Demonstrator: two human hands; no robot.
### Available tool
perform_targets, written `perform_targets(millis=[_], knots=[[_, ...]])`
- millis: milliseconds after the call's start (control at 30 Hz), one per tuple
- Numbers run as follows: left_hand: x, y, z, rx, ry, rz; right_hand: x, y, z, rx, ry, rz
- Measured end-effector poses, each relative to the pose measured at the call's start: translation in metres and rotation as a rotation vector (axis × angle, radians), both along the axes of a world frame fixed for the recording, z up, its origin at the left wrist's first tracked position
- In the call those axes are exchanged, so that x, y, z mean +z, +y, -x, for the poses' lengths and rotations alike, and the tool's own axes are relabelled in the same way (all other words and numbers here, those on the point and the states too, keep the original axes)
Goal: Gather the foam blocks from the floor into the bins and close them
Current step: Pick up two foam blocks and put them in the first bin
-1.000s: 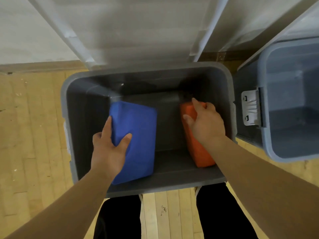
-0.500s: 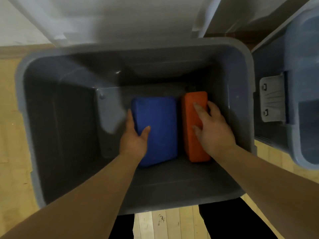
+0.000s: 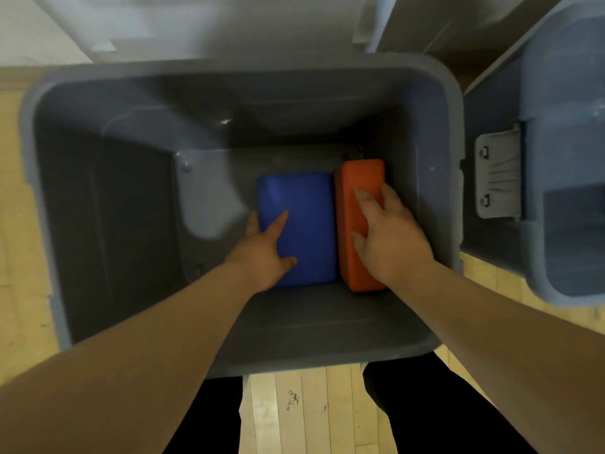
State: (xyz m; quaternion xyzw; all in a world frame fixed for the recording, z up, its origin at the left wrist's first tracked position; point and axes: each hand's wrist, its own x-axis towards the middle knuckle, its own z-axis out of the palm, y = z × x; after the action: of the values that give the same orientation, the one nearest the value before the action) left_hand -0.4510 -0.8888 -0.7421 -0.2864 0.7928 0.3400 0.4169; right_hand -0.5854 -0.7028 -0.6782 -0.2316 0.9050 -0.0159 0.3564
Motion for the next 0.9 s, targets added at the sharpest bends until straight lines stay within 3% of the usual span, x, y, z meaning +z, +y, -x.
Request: perform_targets(millis=[233, 433, 567, 733, 900], knots=[[0.173, 0.013, -0.015, 0.059, 0.123, 0.169, 0.134, 0.012, -0.012, -0.004, -0.070, -0.034], [0.367, 0.015, -0.006, -0.055, 0.235, 0.341, 0.302, 0.022, 0.001, -0.066, -0.058, -0.022], [0.459, 0.012, -0.004, -0.166, 0.285, 0.398, 0.392, 0.032, -0.010, -0.126, -0.025, 0.002], [0.535, -0.010, -0.008, -0.431, 0.400, 0.420, 0.471, 0.042, -0.059, -0.359, 0.051, -0.002], [0.592, -0.032, -0.029, -0.670, 0.463, 0.412, 0.531, 0.056, -0.157, -0.704, 0.065, 0.049]])
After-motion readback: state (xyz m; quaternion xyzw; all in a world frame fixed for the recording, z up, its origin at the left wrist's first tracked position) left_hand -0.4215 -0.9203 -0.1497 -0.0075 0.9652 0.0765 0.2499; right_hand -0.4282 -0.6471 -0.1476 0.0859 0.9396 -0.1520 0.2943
